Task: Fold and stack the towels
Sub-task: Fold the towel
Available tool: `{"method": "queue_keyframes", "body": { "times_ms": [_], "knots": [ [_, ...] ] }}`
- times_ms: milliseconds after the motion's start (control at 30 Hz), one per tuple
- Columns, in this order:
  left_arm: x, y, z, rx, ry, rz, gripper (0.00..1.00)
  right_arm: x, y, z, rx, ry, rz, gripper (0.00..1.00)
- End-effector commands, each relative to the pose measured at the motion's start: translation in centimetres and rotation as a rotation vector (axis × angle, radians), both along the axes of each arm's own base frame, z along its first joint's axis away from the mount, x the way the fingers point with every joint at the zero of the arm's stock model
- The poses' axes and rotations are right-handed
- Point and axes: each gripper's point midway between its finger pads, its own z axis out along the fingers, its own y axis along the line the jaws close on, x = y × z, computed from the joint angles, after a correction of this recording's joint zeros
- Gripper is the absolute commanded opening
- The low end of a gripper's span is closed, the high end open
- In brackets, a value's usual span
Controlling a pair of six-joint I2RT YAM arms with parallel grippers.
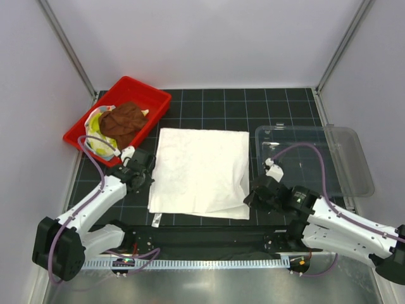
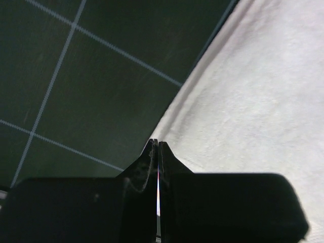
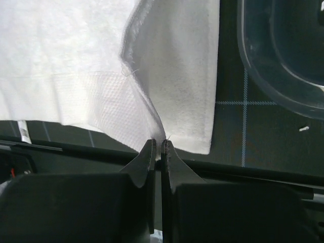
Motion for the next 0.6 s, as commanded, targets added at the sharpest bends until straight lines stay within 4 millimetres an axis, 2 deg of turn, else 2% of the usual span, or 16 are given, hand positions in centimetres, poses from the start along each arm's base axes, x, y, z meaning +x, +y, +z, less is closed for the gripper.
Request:
{"method": "queue_keyframes", "body": {
  "times_ms": [0,167,267,400,433,567],
  "knots": [
    [0.1,0.4,-1.4,0.015,-0.009,0.014,0.0,-1.2,3.1,-1.3,0.168,0.066,0.044,0.01],
    [-0.4,0.3,-2.5,0.012,0.016,0.006,0.0,-1.3,3.2,-2.9,0.186,0.069,0.034,0.01],
    [-0.5,-0.3,-1.9,-0.008,0.027,-0.037,0.0,-1.0,2.9,-2.4,0.175,0.053,0.025,0.01],
    [-1.3,0.0,-1.4,0.007,0.065,-0.04,0.34,-0.8,2.3,-2.0,0.154,0.043,0.007,0.01],
    [-1.7,-0.2,-1.7,-0.013,0.077,-0.027,0.37,-0.7,2.1,-2.1,0.145,0.039,0.0,0.01],
    [-3.9,-1.3,-3.9,-0.103,0.151,-0.026,0.37,-0.4,1.5,-2.1,0.12,0.02,-0.023,0.01]
  ]
}}
